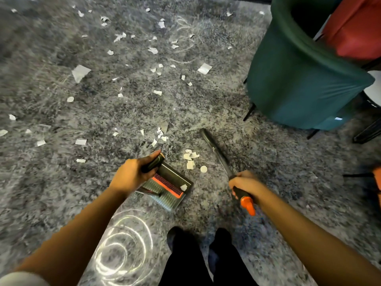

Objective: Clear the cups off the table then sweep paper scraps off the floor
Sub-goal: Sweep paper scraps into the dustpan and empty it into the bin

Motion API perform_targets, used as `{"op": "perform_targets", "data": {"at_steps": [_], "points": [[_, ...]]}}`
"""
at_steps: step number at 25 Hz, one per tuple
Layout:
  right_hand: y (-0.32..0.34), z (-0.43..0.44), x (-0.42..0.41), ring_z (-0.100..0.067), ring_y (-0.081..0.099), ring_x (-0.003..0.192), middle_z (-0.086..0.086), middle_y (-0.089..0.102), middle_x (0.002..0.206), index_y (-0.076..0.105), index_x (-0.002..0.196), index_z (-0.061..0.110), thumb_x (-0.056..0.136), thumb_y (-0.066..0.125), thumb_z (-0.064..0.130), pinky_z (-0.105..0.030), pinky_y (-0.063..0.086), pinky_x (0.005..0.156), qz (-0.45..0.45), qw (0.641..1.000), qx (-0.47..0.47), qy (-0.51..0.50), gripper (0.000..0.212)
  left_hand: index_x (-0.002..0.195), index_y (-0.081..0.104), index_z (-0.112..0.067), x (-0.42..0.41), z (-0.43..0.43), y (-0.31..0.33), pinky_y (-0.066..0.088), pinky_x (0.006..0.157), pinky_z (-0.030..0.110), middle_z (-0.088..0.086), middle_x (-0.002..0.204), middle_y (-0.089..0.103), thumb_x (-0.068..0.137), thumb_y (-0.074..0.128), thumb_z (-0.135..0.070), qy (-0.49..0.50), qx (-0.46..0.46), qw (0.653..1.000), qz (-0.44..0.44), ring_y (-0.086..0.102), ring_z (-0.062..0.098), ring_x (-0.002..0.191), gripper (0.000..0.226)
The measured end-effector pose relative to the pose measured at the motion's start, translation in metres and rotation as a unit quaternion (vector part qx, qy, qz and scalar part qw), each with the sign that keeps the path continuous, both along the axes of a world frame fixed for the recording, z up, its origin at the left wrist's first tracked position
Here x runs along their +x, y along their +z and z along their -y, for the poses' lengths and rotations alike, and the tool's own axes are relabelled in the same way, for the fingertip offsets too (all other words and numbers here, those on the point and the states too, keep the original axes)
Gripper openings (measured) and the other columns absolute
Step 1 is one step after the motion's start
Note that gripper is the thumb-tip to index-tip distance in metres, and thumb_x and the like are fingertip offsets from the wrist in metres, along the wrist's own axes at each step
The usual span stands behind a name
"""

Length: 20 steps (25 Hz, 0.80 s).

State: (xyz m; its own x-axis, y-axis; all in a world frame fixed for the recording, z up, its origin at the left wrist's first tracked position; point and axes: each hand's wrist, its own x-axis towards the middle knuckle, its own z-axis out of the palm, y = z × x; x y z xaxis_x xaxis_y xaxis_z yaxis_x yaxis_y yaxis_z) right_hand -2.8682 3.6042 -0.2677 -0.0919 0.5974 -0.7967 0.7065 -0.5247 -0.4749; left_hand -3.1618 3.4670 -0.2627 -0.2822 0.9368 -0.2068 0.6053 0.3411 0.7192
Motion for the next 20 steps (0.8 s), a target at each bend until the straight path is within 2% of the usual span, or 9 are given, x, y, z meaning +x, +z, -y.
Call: {"op": "perform_targets", "data": {"at_steps": [1,3,6,9,11,14,15,17,20], "points": [[-0.006,0.0,-0.008,-0.026,0.056,0.058,-0.016,0.056,0.061,0.055,0.07,0.001,0.075,0.061,-0.003,-0.032,0.046,0.058,0.018,0.999,0.011,0.036,0.009,0.13,0.051,-0.041,-0.004,-0.007,0.0,0.053,0.075,0.028,-0.006,0.12,0.065,0.083,0.071,-0.015,-0.001,-0.013,1.0,0.01,0.065,0.008,0.096,0.057],[-0.015,0.003,-0.02,-0.028,0.057,0.073,-0.017,0.056,0.077,0.055,0.08,0.001,0.075,0.065,0.002,-0.034,0.047,0.065,0.06,0.992,0.01,0.108,0.011,0.132,0.049,-0.04,-0.012,-0.02,-0.002,0.054,0.086,0.036,-0.003,0.121,0.065,0.084,0.071,-0.015,-0.001,-0.027,0.999,0.036,0.065,0.015,0.101,0.058],[-0.019,0.021,-0.028,-0.027,0.054,0.071,-0.015,0.052,0.076,0.048,0.072,0.006,0.075,0.065,0.003,-0.033,0.045,0.063,0.078,0.979,-0.033,0.186,0.018,0.133,0.051,-0.036,-0.024,-0.026,-0.003,0.053,0.091,0.039,0.001,0.119,0.066,0.083,0.071,-0.016,0.001,-0.027,0.999,0.037,0.065,0.015,0.101,0.057],[-0.017,0.051,-0.032,-0.023,0.054,0.071,-0.012,0.051,0.074,0.047,0.067,0.01,0.076,0.066,0.005,-0.029,0.042,0.063,0.073,0.965,-0.057,0.247,0.022,0.133,0.051,-0.036,-0.03,-0.026,-0.001,0.05,0.075,0.016,-0.014,0.117,0.061,0.083,0.071,-0.015,0.002,-0.032,0.999,0.031,0.063,0.001,0.09,0.058],[-0.008,0.066,-0.034,-0.019,0.052,0.064,-0.008,0.049,0.069,0.047,0.068,0.01,0.08,0.065,0.005,-0.025,0.042,0.058,0.05,0.962,-0.078,0.258,0.022,0.132,0.052,-0.033,-0.029,-0.027,0.004,0.043,0.062,0.008,-0.022,0.111,0.057,0.083,0.07,-0.013,0.002,-0.034,0.999,0.021,0.058,-0.009,0.075,0.057],[0.016,0.067,-0.035,-0.015,0.05,0.054,-0.006,0.049,0.065,0.055,0.071,0.005,0.08,0.062,0.0,-0.025,0.044,0.053,0.009,0.961,-0.107,0.255,0.013,0.132,0.054,-0.022,-0.028,-0.028,0.005,0.042,0.054,0.004,-0.013,0.112,0.06,0.083,0.068,-0.005,0.016,-0.033,0.998,0.051,0.053,-0.017,0.059,0.053],[0.025,0.062,-0.034,-0.015,0.051,0.051,-0.007,0.051,0.063,0.06,0.076,0.0,0.078,0.062,-0.002,-0.025,0.044,0.053,0.002,0.96,-0.106,0.258,0.003,0.131,0.055,-0.019,-0.028,-0.028,0.006,0.043,0.055,0.003,-0.012,0.116,0.06,0.083,0.068,-0.004,0.016,-0.034,0.998,0.059,0.054,-0.016,0.061,0.052],[0.043,0.049,-0.029,-0.013,0.053,0.044,-0.008,0.055,0.057,0.063,0.1,-0.009,0.078,0.058,-0.004,-0.022,0.044,0.048,-0.014,0.963,-0.121,0.242,0.023,0.131,0.055,-0.023,-0.029,-0.027,0.006,0.048,0.064,0.009,-0.012,0.126,0.058,0.083,0.069,-0.008,0.006,-0.034,0.998,0.051,0.061,-0.006,0.075,0.052],[0.064,0.033,-0.022,-0.01,0.051,0.036,-0.006,0.055,0.05,0.057,0.115,-0.01,0.081,0.052,-0.009,-0.018,0.04,0.037,-0.047,0.973,-0.137,0.179,0.034,0.133,0.052,-0.027,-0.029,-0.023,0.005,0.052,0.09,0.036,-0.002,0.13,0.059,0.083,0.069,-0.007,0.0,-0.035,0.997,0.069,0.063,0.013,0.098,0.057]]}}
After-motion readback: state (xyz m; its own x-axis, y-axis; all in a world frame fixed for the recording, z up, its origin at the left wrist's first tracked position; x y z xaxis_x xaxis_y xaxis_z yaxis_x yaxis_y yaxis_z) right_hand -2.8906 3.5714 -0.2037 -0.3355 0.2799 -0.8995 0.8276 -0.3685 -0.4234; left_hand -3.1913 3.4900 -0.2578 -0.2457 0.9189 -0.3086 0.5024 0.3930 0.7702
